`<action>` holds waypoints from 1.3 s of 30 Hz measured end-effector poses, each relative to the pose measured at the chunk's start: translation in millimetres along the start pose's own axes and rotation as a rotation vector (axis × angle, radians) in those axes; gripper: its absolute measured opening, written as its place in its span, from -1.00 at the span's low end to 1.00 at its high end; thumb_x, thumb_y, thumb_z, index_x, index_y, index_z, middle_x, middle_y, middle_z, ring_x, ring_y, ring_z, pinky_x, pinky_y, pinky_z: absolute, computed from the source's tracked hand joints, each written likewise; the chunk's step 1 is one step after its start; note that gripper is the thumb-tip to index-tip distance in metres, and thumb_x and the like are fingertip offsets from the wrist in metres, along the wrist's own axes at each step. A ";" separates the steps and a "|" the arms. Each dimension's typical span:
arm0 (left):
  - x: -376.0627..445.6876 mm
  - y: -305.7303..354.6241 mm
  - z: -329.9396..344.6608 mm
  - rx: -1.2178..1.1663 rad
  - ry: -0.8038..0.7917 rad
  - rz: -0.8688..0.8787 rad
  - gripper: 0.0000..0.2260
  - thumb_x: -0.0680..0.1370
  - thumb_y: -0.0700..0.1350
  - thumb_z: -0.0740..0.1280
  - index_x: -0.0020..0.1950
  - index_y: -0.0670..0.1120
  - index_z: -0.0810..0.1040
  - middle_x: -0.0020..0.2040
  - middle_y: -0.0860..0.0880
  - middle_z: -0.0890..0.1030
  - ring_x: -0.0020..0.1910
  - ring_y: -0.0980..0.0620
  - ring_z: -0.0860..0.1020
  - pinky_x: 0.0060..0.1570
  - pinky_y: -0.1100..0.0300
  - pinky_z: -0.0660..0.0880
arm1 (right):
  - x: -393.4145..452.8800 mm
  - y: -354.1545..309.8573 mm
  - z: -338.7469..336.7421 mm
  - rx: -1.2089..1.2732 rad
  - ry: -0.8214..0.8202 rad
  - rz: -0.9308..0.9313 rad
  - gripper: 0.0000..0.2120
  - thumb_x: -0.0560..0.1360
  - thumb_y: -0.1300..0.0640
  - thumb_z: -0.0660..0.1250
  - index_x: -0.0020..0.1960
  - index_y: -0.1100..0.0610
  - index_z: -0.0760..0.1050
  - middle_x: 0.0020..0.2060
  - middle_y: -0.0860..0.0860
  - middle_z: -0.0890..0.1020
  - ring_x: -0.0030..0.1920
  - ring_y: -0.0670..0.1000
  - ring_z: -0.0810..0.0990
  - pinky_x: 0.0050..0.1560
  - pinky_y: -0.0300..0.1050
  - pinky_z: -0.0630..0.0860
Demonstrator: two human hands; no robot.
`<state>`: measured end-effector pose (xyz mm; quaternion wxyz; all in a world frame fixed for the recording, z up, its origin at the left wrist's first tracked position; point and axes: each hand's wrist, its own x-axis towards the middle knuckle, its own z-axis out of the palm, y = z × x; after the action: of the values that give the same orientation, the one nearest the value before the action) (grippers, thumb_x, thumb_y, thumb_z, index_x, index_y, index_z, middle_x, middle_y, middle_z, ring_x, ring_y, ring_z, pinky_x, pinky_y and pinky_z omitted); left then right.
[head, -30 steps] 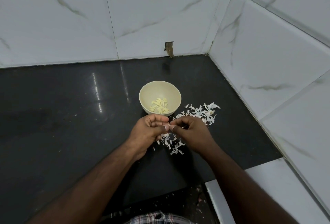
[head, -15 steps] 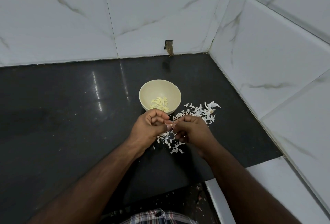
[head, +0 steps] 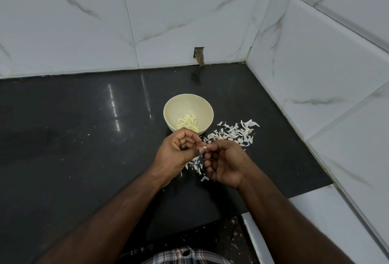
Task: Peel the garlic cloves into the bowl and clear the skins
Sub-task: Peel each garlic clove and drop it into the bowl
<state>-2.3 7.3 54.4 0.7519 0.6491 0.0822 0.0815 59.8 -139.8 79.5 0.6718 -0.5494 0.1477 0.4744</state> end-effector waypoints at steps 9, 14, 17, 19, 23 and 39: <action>0.1 3.0 -3.2 -0.026 0.036 -0.025 -0.82 0.46 -0.42 0.46 -0.06 -0.20 0.59 -0.11 -0.20 0.70 -0.22 0.10 0.63 -0.22 0.32 0.52 | -2.8 2.3 -3.6 -0.114 0.049 -0.314 -0.88 0.59 0.21 0.30 0.01 0.25 0.57 -0.26 0.08 0.64 -0.36 -0.01 0.58 -0.35 -0.18 0.51; 1.2 3.4 -1.9 -0.010 0.076 -0.068 -0.85 0.47 -0.38 0.47 -0.05 -0.19 0.60 -0.18 -0.11 0.71 -0.28 0.15 0.63 -0.32 0.37 0.48 | -3.2 4.9 -4.6 -0.296 0.123 -0.643 -0.83 0.48 0.40 0.41 0.04 0.24 0.60 -0.15 0.17 0.72 -0.24 0.05 0.64 -0.27 -0.19 0.57; 2.4 2.4 -1.0 0.030 0.112 -0.078 -0.86 0.46 -0.34 0.50 -0.08 -0.15 0.62 -0.29 -0.04 0.69 -0.34 0.16 0.61 -0.32 0.34 0.48 | -2.4 5.4 -4.2 -0.389 0.138 -0.733 -0.79 0.45 0.41 0.46 0.02 0.20 0.64 -0.09 0.14 0.73 -0.16 0.03 0.67 -0.17 -0.17 0.61; 2.2 3.3 -0.1 0.031 0.129 -0.085 -0.88 0.47 -0.35 0.49 -0.08 -0.19 0.61 -0.34 -0.01 0.68 -0.38 0.18 0.60 -0.33 0.36 0.48 | -1.8 7.0 -4.7 -0.411 0.128 -0.751 -0.76 0.43 0.40 0.48 0.02 0.15 0.64 -0.08 0.09 0.74 -0.09 0.02 0.70 -0.07 -0.13 0.64; 0.7 3.2 0.8 0.051 0.143 -0.081 -0.89 0.45 -0.35 0.50 -0.11 -0.19 0.65 -0.30 -0.08 0.70 -0.34 0.13 0.62 -0.30 0.34 0.52 | 1.0 10.4 -4.6 -0.428 0.152 -0.794 -0.75 0.40 0.39 0.52 -0.02 0.10 0.65 -0.12 0.07 0.74 -0.06 0.02 0.72 -0.01 -0.09 0.65; 4.3 -10.0 -7.0 0.487 0.069 -0.071 -0.81 0.52 -0.17 0.45 -0.13 0.15 0.64 -0.24 0.11 0.68 -0.19 0.07 0.64 -0.05 0.03 0.57 | 9.1 11.7 -15.9 -0.406 0.244 -0.683 -0.88 0.53 0.31 0.41 0.01 0.14 0.56 -0.33 0.03 0.66 -0.25 0.09 0.62 -0.16 0.04 0.54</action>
<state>0.5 13.6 43.4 0.5722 0.8048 0.1480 0.0549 60.1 -150.0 60.3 0.6463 -0.7402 -0.0611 0.1751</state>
